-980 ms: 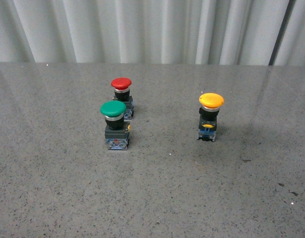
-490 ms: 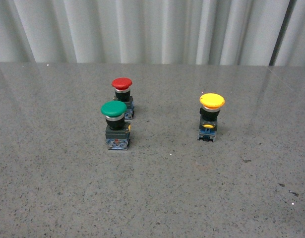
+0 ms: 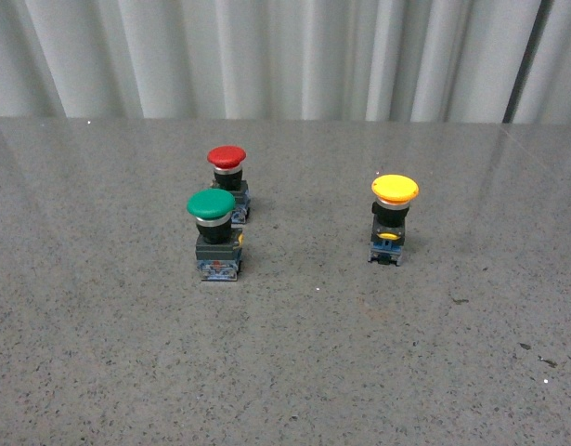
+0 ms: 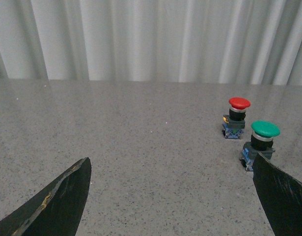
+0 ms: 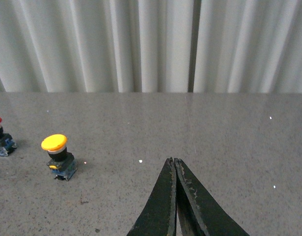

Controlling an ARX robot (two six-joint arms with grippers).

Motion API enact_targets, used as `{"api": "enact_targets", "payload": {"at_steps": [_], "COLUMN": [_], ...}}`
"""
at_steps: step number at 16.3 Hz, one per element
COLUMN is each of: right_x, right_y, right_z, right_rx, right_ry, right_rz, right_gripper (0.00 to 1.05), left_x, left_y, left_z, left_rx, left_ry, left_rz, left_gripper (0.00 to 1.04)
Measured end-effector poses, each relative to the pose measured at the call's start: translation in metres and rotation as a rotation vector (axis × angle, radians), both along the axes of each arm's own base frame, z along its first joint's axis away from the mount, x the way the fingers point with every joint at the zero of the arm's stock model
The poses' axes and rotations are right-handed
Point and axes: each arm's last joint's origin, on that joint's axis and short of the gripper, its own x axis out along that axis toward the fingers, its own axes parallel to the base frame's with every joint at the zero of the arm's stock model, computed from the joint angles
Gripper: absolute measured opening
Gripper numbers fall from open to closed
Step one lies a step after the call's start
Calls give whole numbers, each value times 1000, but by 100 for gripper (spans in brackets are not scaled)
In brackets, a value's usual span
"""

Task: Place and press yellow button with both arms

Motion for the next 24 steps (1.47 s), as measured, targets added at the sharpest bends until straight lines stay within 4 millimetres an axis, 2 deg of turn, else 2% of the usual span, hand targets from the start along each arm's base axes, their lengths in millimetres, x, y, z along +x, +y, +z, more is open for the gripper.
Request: {"api": "enact_targets", "payload": {"at_steps": [2, 5, 13, 14, 16, 23, 24], "right_x": [-4, -9, -17, -23, -28, -27, -27], "right_y": [-10, -8, -8, -8, -8, -8, -8], "right_z": [-4, -18, -31, -40, -36, -39, -39], "right_rx": [-2, -3, -3, -3, -3, -3, -4], "right_ry": [-23, -8, -7, 22, -37, -18, -18], "right_rz": [-24, -2, -1, 0, -1, -1, -1], "right_gripper": [2, 2, 2, 2, 2, 2, 5], "left_x": [0, 0, 0, 0, 0, 0, 0], "left_y": [0, 0, 0, 0, 0, 0, 0], "left_z": [0, 0, 0, 0, 0, 0, 0], "left_rx": [0, 0, 0, 0, 0, 0, 0], "left_ry": [0, 0, 0, 0, 0, 0, 0], "left_rz": [2, 0, 0, 0, 0, 0, 0], "left_gripper": [98, 98, 98, 98, 98, 98, 98]}}
